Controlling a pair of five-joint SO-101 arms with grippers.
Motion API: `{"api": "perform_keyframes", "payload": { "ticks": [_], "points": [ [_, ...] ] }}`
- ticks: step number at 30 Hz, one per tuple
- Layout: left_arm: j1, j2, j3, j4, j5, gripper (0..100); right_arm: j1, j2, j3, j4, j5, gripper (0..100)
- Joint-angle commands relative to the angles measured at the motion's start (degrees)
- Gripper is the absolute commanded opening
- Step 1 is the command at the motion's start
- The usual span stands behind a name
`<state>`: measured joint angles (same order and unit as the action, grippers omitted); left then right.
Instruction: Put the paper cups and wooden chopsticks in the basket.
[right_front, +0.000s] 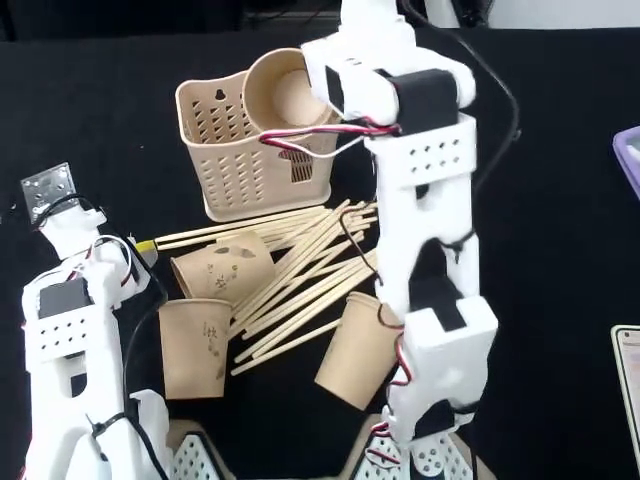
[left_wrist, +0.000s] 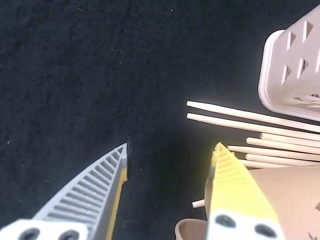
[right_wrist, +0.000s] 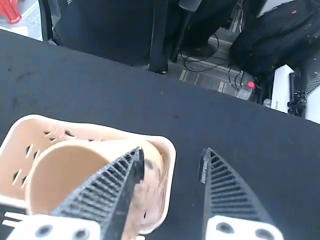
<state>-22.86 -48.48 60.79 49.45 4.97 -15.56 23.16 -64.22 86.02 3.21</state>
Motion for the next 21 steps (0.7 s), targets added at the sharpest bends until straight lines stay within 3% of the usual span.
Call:
{"api": "perform_keyframes", "payload": {
  "ticks": [1,10,21],
  "points": [
    [-0.7,-1.5,-0.4,-0.4,0.7,26,1.0,2.9,-1.5,-2.8,0.4,18.8],
    [-0.7,-1.6,-0.4,-0.4,0.6,26,1.3,4.4,-4.4,-1.9,2.0,18.7],
    [-0.7,-1.6,-0.4,-0.4,0.7,26,1.4,4.4,-20.0,7.3,1.8,18.7]
  ]
}}
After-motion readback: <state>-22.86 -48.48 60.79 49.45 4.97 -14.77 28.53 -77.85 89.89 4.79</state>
